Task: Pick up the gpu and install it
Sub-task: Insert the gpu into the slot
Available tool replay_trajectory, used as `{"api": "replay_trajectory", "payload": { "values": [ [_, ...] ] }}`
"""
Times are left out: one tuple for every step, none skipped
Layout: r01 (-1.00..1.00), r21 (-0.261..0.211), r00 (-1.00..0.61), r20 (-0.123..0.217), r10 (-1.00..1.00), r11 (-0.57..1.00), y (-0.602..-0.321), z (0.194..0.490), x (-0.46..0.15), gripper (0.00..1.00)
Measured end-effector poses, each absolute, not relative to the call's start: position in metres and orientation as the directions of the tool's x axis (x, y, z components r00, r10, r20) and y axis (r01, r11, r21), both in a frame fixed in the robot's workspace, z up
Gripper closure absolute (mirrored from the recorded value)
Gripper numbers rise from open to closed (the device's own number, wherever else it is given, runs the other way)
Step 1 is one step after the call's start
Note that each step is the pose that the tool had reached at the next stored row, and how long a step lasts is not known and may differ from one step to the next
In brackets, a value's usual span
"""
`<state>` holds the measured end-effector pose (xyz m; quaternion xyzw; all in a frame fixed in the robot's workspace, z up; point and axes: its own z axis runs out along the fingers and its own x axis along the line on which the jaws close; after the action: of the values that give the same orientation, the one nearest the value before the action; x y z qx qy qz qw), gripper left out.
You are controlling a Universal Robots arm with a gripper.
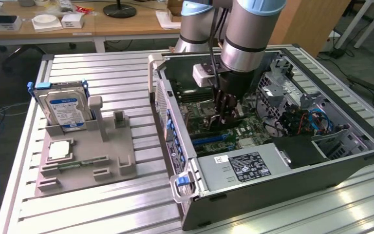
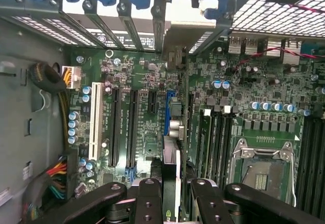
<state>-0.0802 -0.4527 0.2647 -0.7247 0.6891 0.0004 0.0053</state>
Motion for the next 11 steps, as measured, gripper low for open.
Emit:
{"api": "replay_trajectory", "payload": {
  "values": [
    [-0.999,-0.007,0.050,-0.008,-0.999,-0.050,-0.4527,0.2641,-0.0809,0.73],
    [-0.999,-0.007,0.050,-0.008,-0.999,-0.050,-0.4527,0.2635,-0.0814,0.73],
    [-0.999,-0.007,0.050,-0.008,-0.999,-0.050,-0.4527,0.2629,-0.0819,0.73],
    [-0.999,-0.007,0.050,-0.008,-0.999,-0.050,-0.4528,0.2623,-0.0826,0.73],
    [-0.999,-0.007,0.050,-0.008,-0.999,-0.050,-0.4527,0.2618,-0.0832,0.73],
    [-0.999,-0.007,0.050,-0.008,-0.999,-0.050,-0.4528,0.2612,-0.0837,0.73],
    [-0.999,-0.007,0.050,-0.008,-0.999,-0.050,-0.4529,0.2605,-0.0839,0.73],
    [-0.999,-0.007,0.051,-0.008,-0.999,-0.051,-0.4530,0.2596,-0.0841,0.73],
    [-0.999,-0.007,0.051,-0.008,-0.999,-0.051,-0.4531,0.2586,-0.0843,0.73],
    [-0.999,-0.007,0.051,-0.008,-0.999,-0.050,-0.4532,0.2577,-0.0844,0.73],
    [-0.999,-0.007,0.050,-0.008,-0.999,-0.050,-0.4532,0.2568,-0.0846,0.73]
  ]
}}
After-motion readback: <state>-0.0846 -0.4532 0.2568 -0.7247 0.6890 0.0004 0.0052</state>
